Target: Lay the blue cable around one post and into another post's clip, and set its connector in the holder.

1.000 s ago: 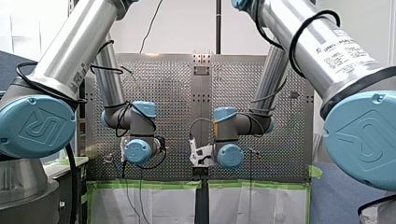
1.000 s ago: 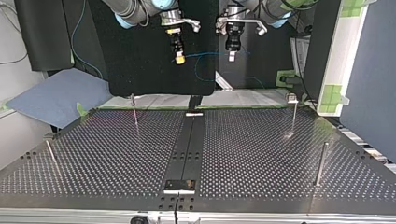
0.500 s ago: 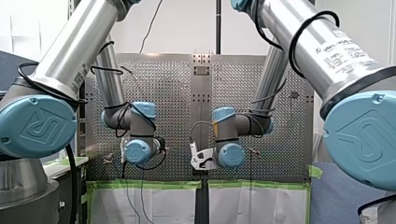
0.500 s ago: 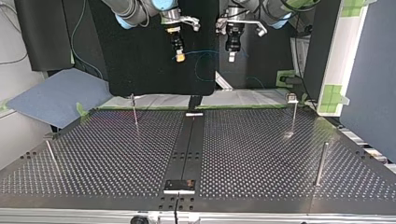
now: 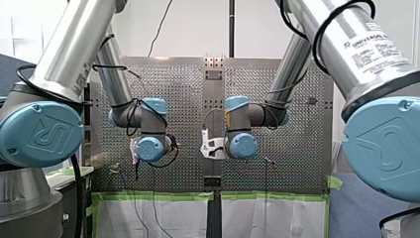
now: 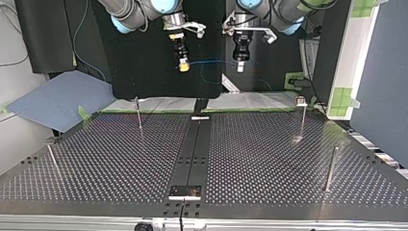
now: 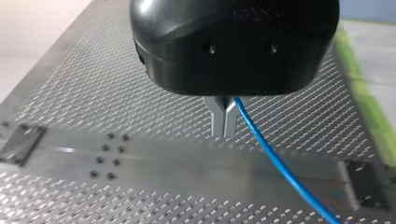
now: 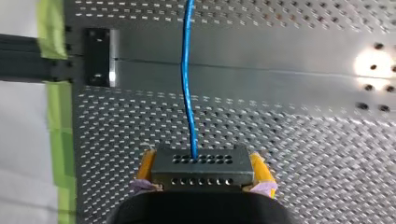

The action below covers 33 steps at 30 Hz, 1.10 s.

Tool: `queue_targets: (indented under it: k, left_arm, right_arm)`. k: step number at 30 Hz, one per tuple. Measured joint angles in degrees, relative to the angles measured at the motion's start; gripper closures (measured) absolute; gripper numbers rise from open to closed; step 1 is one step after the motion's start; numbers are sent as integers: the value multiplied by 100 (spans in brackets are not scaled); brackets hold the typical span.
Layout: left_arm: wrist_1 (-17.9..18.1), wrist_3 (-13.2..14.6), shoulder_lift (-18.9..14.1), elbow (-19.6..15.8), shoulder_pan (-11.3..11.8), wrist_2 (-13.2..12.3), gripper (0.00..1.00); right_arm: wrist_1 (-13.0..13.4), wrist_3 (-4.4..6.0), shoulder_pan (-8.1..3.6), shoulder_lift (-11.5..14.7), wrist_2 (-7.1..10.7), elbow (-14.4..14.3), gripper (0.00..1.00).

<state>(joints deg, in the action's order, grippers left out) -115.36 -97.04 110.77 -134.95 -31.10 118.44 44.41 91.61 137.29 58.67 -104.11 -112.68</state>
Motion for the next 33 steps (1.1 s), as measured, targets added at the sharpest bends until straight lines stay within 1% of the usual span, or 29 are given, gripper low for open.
queue_targets:
  k: [4, 7, 10, 16, 20, 26, 30, 33]
  left_arm:
    - [-184, -101, -185, 120, 75, 83, 100]
    - [-335, -129, -335, 246, 147, 165, 100]
    - [-483, -143, -486, 370, 218, 206, 100]
    - [-808, -227, -811, 518, 359, 225, 100]
    - [-1001, -274, -940, 573, 462, 209, 100]
    - [-1165, -419, -973, 601, 705, -2, 100]
    - [-1188, -445, -975, 617, 902, -193, 100]
    - [-1191, -500, -999, 650, 1048, -255, 100]
  right_arm:
    - [10, 180, -44, 192, 8, 117, 100]
    - [-50, 235, -67, 339, 13, 247, 100]
    - [-161, 248, -73, 484, 18, 387, 100]
    - [-439, 237, -74, 774, 34, 675, 100]
    - [-589, 196, -78, 968, 76, 869, 100]
    - [-730, 151, -74, 1238, 182, 1140, 100]
    - [-830, 90, -51, 1405, 230, 1307, 100]
    - [-870, 37, -37, 1457, 283, 1377, 100]
